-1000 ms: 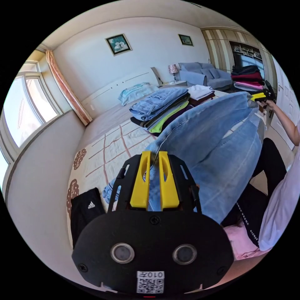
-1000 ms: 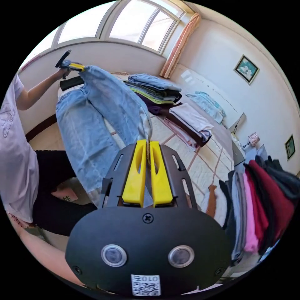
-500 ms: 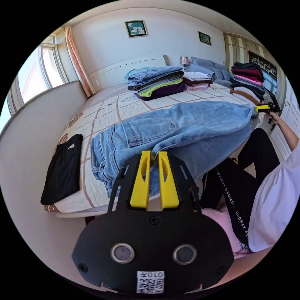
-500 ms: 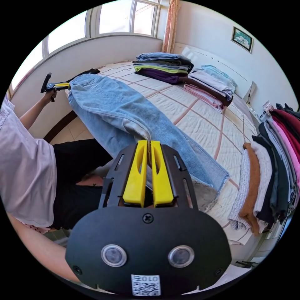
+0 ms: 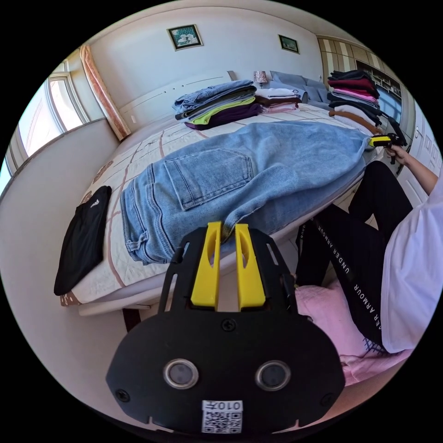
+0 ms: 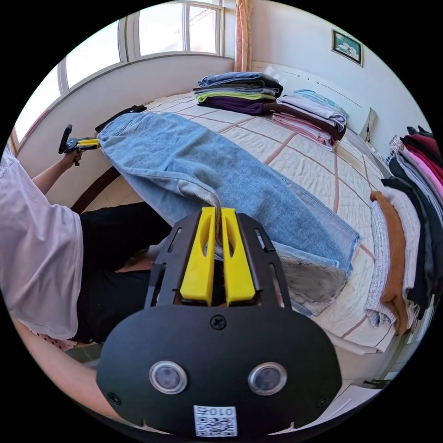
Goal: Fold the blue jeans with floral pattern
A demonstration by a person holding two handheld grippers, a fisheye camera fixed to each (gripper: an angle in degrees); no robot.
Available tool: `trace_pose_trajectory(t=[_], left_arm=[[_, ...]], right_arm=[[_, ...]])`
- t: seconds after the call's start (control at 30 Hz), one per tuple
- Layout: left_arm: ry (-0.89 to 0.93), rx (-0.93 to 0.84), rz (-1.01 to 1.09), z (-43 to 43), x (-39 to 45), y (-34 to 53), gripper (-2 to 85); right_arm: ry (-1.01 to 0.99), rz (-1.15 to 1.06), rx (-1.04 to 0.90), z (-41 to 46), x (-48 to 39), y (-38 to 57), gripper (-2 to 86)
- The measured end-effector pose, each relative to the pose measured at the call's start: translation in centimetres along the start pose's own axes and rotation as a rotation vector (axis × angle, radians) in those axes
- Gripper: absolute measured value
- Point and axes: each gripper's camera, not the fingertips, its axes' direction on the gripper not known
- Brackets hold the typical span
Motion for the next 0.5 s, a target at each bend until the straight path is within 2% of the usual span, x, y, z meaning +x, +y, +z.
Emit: trace_pose_trajectory(t=[0.2,0.3,0.37,0.5], left_arm=[[-0.027,-0.067,-0.040,-1.4,0.1,3.1,2.7],[-0.002,-0.066,-0.103,-2.7,-0.2,4.7,2.0],[-0.013,-0.040,-0.107,-3.8,0.1,4.7,2.0],[-0.014,0.060,-0.093,-5.1,0.0,1.6,3.1]], right_arm=[[-0.061,0.018,-0.042,-1.2,0.2,1.9,5.1],[-0.105,0.081,0.049,-4.2,1.1,4.0,6.1],[-0.098,0.183,0.188,-7.3,2.6,6.2,7.0],[0.091,0.451,0.350,-10.5,6.1,9.1,9.2]])
